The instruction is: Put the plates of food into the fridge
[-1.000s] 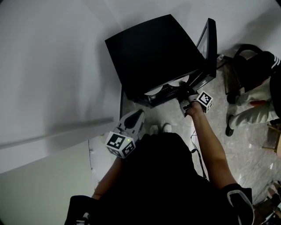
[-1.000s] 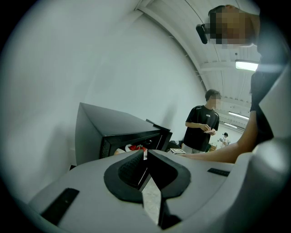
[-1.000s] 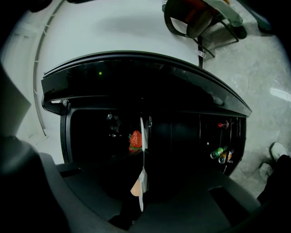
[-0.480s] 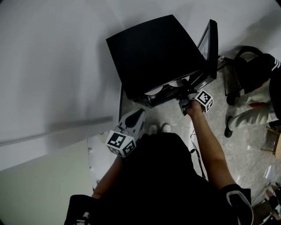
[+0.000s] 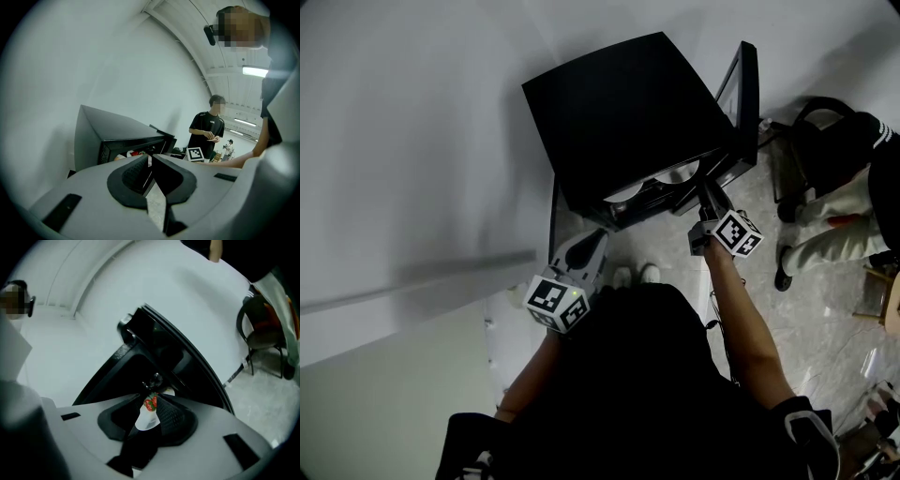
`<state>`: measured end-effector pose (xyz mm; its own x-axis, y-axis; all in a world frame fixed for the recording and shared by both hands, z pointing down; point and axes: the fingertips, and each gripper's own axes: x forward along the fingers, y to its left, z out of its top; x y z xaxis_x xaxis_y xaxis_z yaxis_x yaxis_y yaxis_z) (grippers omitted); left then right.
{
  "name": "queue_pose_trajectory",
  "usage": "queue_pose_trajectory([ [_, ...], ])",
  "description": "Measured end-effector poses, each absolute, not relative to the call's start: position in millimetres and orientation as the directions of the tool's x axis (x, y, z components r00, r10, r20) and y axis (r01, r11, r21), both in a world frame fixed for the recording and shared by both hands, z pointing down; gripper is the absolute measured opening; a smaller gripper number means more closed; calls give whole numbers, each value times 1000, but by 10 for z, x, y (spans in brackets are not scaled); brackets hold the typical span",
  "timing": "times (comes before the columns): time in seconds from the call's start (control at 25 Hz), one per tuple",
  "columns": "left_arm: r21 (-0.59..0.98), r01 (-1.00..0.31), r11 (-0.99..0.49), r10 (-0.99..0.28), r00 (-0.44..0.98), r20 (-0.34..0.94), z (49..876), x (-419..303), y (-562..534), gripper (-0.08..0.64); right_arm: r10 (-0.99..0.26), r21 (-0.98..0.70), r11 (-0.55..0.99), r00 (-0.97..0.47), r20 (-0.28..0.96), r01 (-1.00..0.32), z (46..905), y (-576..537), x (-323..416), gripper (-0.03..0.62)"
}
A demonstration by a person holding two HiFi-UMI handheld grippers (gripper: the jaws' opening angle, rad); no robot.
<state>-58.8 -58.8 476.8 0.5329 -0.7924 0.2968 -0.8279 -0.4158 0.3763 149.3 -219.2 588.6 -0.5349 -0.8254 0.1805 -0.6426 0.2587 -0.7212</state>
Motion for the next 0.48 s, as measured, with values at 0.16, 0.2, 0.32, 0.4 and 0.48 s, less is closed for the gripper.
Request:
queue_pose_trajectory([
  [0.16,384,-818,-429,-789,546,282,4754,-552,-615,25,-828,-594,392,-551,106,-703,5487,-1996,1436,91],
  [0.2,382,-816,-434,-788,549,278,4749,-541,-628,25,-826,-562,419,-556,90,-713,5391,-1944,1412,89],
  [0.32,366,-824,-432,-801,537,264,4721,-533,-667,25,-817,-476,475,-572,73,-740,5168,-1750,1332,79],
  [0.4,363,-827,-429,-809,530,253,4690,-525,-676,25,-806,-423,512,-588,65,-748,5032,-1600,1273,78],
  [0.48,368,-822,-435,-808,537,244,4672,-502,-679,25,-793,-368,550,-607,52,-750,4890,-1482,1215,74],
])
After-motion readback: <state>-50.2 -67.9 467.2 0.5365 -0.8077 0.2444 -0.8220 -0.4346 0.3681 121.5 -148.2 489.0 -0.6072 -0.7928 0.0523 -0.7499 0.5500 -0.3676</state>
